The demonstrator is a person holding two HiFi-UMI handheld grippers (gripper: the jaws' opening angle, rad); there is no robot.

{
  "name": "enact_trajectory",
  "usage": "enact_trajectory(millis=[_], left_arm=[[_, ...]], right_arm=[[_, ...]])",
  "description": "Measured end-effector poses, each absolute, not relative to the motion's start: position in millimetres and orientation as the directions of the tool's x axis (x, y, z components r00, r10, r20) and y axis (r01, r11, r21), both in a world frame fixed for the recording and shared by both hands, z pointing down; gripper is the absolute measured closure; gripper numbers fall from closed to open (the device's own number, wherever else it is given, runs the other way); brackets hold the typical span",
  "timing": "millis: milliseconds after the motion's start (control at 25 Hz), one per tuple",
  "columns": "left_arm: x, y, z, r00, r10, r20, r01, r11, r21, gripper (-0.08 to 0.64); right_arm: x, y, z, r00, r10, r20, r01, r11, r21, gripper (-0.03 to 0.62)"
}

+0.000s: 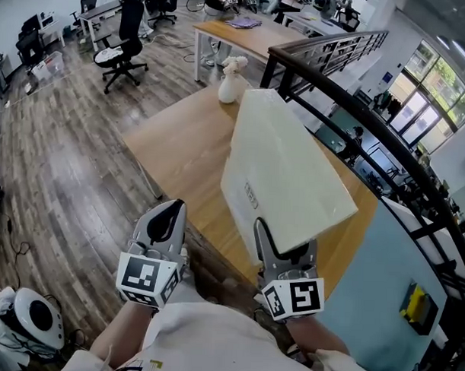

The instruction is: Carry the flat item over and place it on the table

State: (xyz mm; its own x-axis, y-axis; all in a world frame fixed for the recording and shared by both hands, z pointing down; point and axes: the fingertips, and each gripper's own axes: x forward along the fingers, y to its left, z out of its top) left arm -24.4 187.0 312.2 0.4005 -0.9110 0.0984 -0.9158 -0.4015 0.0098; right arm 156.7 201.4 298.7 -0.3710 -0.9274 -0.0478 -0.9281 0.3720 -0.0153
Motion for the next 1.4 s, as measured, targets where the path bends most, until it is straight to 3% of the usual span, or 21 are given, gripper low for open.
enact_trajectory(millis=[920, 1400], left_arm=[[-128, -47, 332, 0.517, -0.838, 0.174, -0.855, -0.515, 0.059, 0.557], [-155, -118, 343, 0.562, -0.805, 0.189, -0.826, -0.557, 0.086, 0.557]], right_arm=[[54, -14, 307, -0.264, -0.964, 0.027, -0.964, 0.265, -0.002, 0.31], [27, -79, 306, -0.205, -0.978, 0.036, -0.979, 0.205, 0.011, 0.31]])
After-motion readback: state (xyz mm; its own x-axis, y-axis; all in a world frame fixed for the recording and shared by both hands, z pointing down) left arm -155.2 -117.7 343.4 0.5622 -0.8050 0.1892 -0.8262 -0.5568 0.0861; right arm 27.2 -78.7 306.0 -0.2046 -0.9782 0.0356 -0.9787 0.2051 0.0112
